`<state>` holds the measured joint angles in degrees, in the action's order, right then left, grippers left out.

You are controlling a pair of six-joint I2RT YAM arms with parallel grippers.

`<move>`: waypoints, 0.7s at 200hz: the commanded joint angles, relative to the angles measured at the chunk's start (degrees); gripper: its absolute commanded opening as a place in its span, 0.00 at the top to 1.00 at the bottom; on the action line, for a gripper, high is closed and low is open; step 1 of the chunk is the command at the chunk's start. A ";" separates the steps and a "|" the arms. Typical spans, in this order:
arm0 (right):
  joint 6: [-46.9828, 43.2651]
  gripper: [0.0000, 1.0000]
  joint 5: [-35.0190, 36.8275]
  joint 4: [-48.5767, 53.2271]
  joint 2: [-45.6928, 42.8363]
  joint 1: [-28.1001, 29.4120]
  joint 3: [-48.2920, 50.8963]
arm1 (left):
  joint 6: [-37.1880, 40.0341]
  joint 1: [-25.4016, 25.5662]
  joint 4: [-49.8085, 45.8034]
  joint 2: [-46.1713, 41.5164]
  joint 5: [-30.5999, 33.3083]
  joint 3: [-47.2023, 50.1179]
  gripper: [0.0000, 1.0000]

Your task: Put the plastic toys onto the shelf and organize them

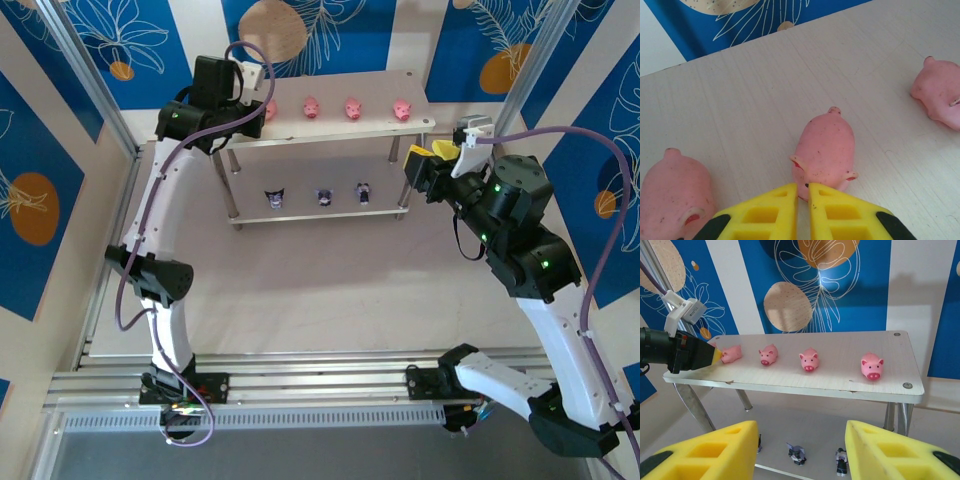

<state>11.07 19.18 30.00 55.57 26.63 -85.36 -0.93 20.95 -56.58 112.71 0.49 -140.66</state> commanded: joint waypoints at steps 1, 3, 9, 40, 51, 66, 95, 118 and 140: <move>0.32 0.50 -0.51 -0.79 -0.92 -0.35 0.64 | 0.19 0.93 -0.14 0.59 -1.26 -1.58 0.85; 0.35 0.50 -0.54 -0.75 -0.97 -0.29 0.64 | 0.15 0.91 -0.05 0.54 -1.32 -1.62 0.84; 0.35 0.50 -0.56 -0.79 -0.95 -0.31 0.69 | 0.06 0.90 0.05 0.50 -1.52 -1.70 0.84; 0.38 0.50 -0.60 -0.86 -1.13 -0.44 0.94 | -0.47 1.11 0.40 0.23 -2.42 -1.84 0.84; 0.29 0.50 -0.63 -0.84 -1.30 -0.53 1.00 | -0.70 1.11 0.57 0.23 -2.68 -1.83 0.84; 0.29 0.50 -0.55 -0.89 -1.54 -0.55 1.09 | -1.05 1.24 0.93 0.23 -3.10 -1.82 0.84; 0.29 0.50 -0.55 -0.73 -1.76 -0.79 1.14 | -1.51 1.46 1.70 0.02 -3.51 -1.81 0.83; 0.44 0.50 -0.72 -0.80 -1.94 -0.92 1.23 | -1.67 1.88 2.34 -0.21 -2.54 -1.86 0.82; 0.47 0.50 -0.90 -0.61 -1.97 -0.97 1.24 | -1.03 1.99 3.00 -0.73 0.59 -1.83 0.80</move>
<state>11.07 19.00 30.00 54.41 26.11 -84.58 -1.61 22.17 -55.35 112.68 -1.32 -140.75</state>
